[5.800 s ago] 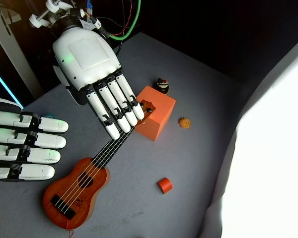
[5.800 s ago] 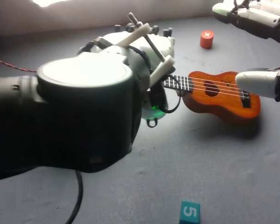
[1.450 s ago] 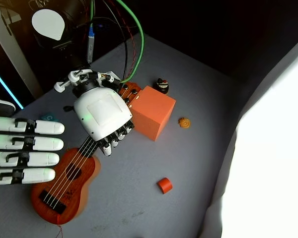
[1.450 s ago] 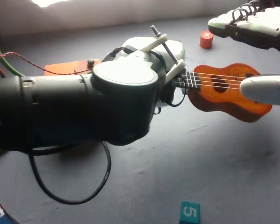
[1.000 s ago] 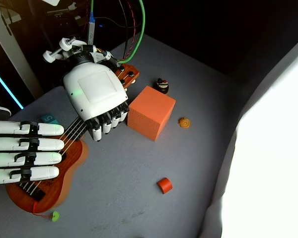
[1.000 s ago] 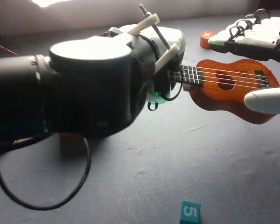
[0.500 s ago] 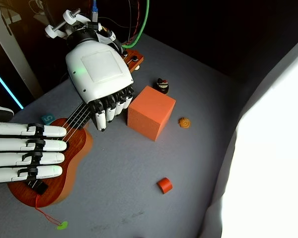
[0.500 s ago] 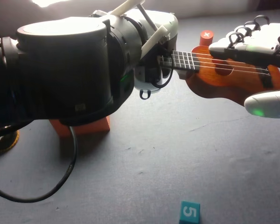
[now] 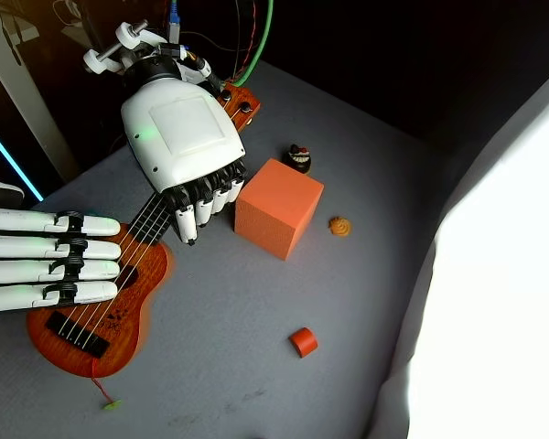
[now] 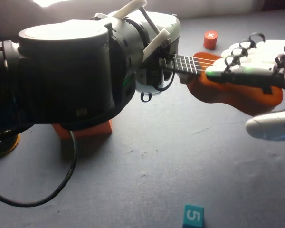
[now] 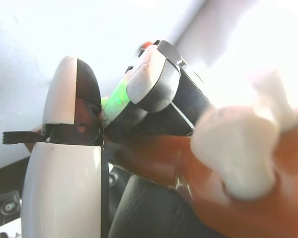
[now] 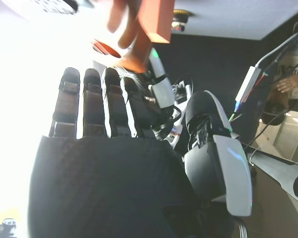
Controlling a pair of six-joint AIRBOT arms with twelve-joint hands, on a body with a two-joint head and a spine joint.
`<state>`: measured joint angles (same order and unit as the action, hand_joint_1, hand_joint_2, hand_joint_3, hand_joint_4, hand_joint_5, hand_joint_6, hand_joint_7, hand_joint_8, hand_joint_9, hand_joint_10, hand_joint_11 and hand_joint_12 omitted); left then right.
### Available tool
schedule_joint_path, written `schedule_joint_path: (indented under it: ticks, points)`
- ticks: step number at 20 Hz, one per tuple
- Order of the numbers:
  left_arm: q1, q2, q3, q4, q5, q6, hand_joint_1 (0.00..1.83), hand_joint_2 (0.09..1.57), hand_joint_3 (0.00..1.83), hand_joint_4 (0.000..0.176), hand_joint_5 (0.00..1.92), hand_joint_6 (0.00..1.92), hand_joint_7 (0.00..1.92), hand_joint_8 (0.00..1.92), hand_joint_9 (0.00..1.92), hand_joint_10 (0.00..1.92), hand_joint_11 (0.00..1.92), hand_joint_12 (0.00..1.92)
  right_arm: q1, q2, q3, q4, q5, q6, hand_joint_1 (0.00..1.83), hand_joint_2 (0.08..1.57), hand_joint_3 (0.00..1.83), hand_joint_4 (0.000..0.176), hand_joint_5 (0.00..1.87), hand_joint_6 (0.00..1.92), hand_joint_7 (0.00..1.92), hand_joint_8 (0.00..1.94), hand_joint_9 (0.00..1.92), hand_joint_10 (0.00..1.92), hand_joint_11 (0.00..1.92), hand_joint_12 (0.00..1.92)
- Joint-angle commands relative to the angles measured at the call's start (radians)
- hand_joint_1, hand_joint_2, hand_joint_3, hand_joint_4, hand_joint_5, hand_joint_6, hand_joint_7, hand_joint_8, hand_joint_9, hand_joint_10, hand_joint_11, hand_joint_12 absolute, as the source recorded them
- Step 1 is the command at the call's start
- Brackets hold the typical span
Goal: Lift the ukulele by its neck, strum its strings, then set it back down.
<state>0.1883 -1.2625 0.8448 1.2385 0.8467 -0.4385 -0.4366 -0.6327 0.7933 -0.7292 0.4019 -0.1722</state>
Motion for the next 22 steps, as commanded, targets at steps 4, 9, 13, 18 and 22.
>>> schedule_joint_path:
  ticks: [4,9,13,18,22]
  points:
    - [-0.013,0.001,0.001,0.079,-0.011,0.000,1.21,1.19,0.00,0.000,0.87,1.34,1.24,1.92,1.35,1.92,1.38,1.92,0.003,0.011,-0.012,0.015,0.094,0.062,0.00,1.32,0.00,0.000,0.06,0.01,0.08,0.01,0.03,0.01,0.00,0.00]
    - [-0.018,0.001,-0.003,0.079,-0.011,0.000,1.44,1.20,0.00,0.000,1.06,1.82,1.23,1.92,1.35,1.92,1.40,1.92,0.047,0.037,-0.034,-0.020,0.126,0.072,0.00,1.33,0.00,0.000,0.07,0.02,0.08,0.01,0.03,0.01,0.00,0.00]
    - [-0.022,0.001,-0.002,0.077,-0.011,0.000,1.46,1.20,0.00,0.000,1.08,1.90,1.25,1.92,1.35,1.92,1.40,1.92,0.116,0.053,-0.030,-0.020,0.126,0.073,0.00,1.32,0.00,0.000,0.06,0.01,0.09,0.01,0.04,0.01,0.00,0.00]
    - [-0.014,0.001,-0.004,0.074,-0.011,-0.010,1.40,1.19,0.00,0.000,1.01,1.63,1.26,1.92,1.37,1.92,1.42,1.92,0.165,0.051,0.064,0.152,0.141,0.014,0.02,1.33,0.00,0.000,0.09,0.02,0.10,0.01,0.04,0.01,0.00,0.00]
    - [0.018,0.001,-0.012,0.075,-0.011,-0.033,1.46,1.20,0.00,0.000,1.10,1.92,1.25,1.92,1.36,1.92,1.41,1.92,0.154,0.042,0.127,0.377,0.112,-0.045,0.02,1.33,0.00,0.000,0.09,0.02,0.11,0.01,0.05,0.02,0.00,0.00]
